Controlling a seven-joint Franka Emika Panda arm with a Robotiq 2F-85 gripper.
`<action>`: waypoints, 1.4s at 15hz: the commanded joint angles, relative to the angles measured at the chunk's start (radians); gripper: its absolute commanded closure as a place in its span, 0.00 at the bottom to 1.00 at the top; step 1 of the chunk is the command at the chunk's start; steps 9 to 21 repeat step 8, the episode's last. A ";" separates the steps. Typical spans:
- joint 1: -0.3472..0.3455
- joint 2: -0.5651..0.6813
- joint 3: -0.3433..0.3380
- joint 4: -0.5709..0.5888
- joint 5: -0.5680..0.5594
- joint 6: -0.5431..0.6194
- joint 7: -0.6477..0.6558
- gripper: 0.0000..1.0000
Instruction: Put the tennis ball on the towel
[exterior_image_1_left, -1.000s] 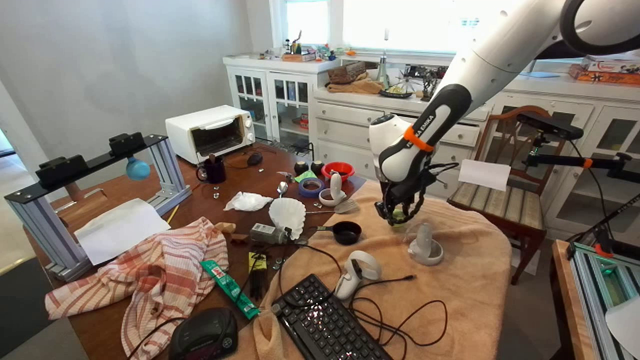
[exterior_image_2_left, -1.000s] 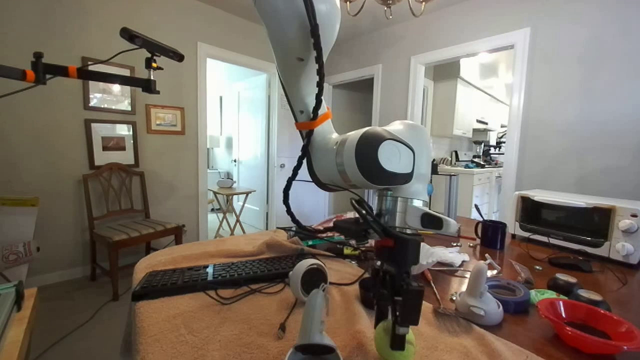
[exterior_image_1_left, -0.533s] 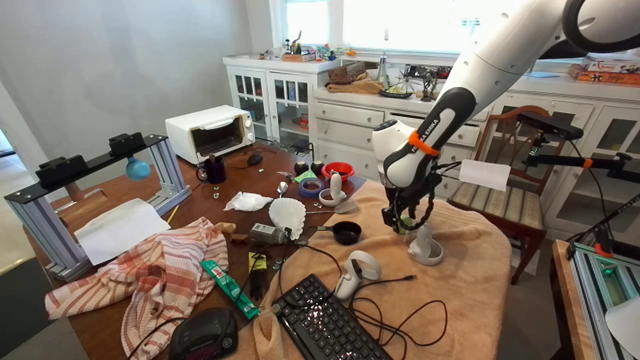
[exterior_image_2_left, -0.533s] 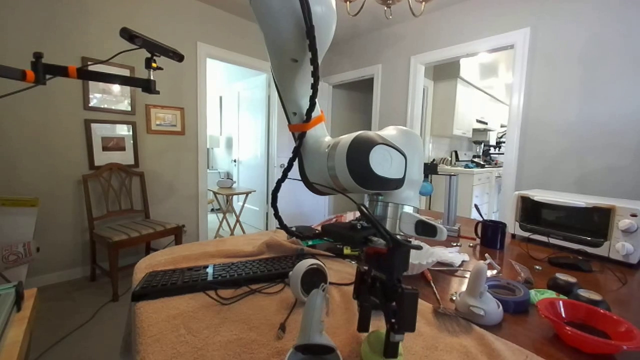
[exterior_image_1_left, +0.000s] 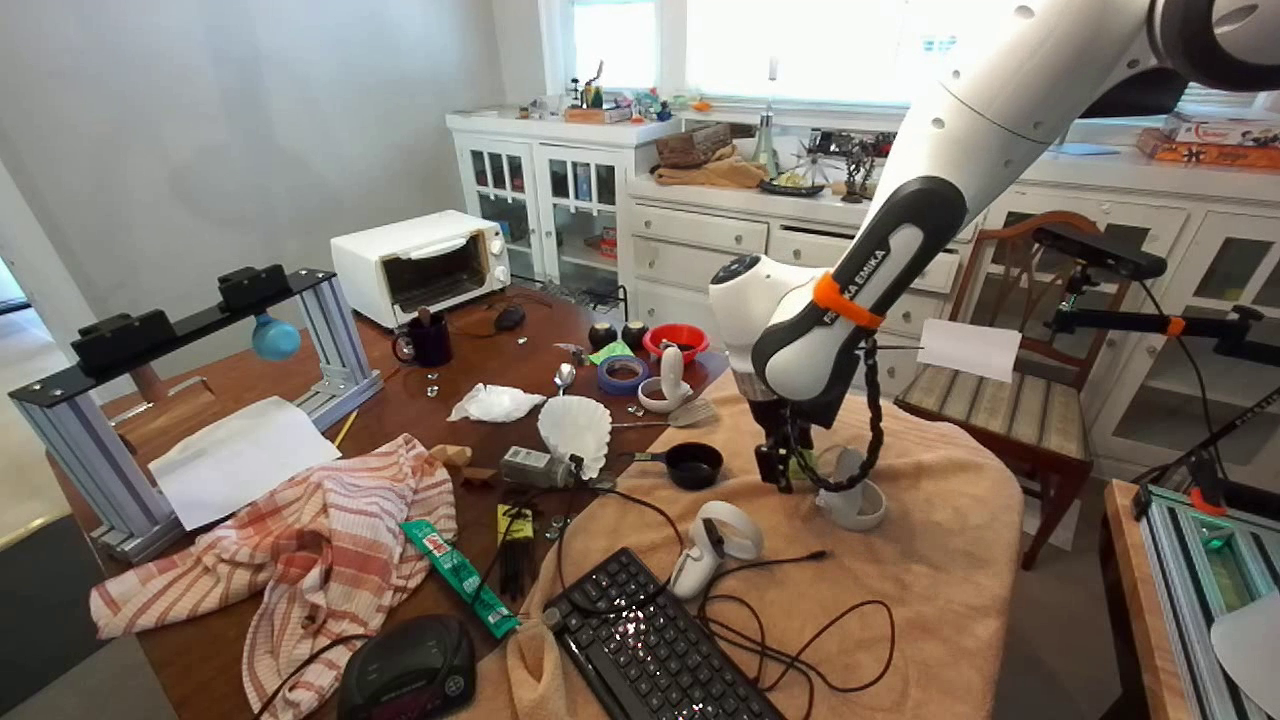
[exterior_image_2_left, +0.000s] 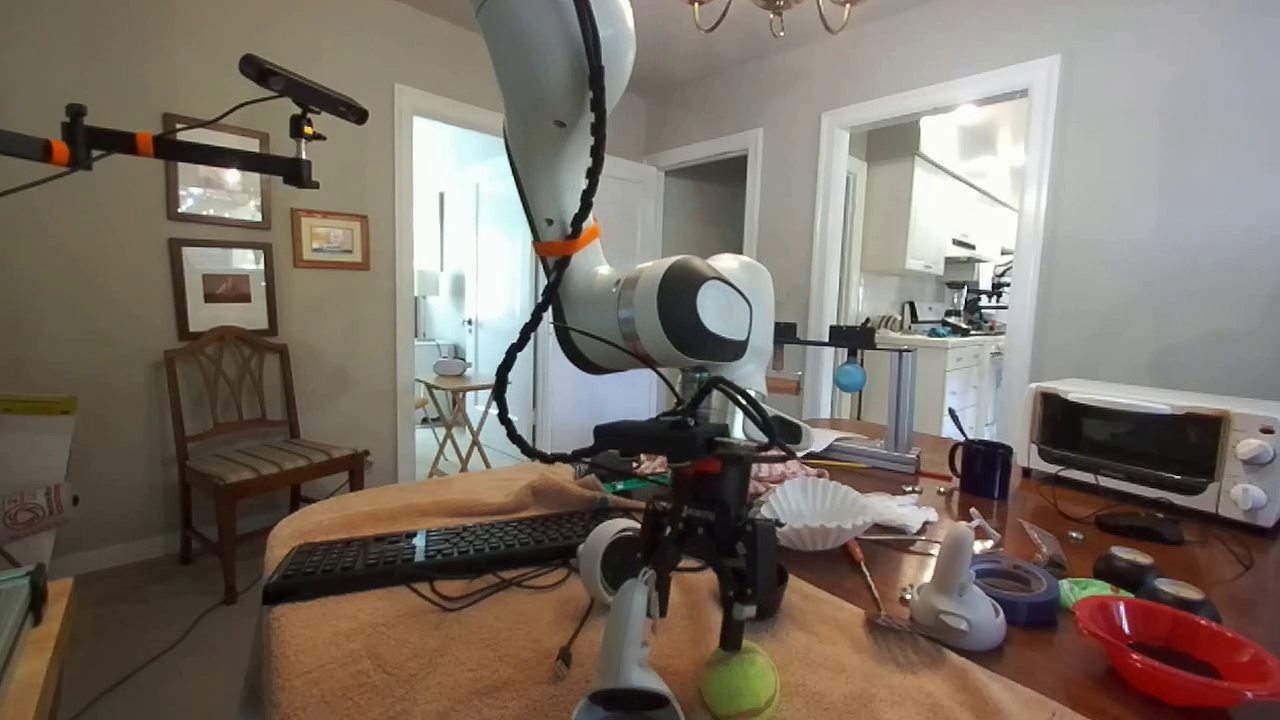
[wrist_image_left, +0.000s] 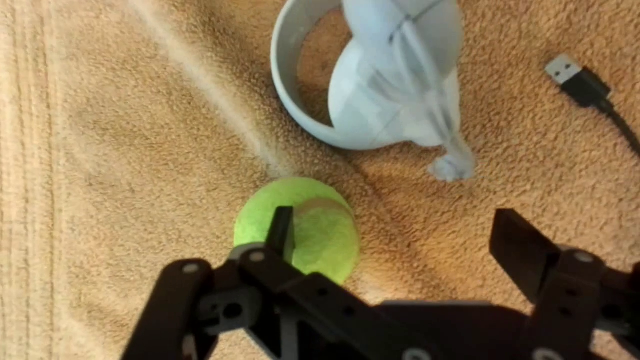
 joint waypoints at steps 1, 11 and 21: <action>0.052 -0.024 0.001 -0.026 -0.107 -0.077 -0.038 0.00; 0.070 -0.017 0.023 -0.010 -0.157 -0.078 -0.016 0.00; 0.070 -0.017 0.023 -0.010 -0.157 -0.078 -0.016 0.00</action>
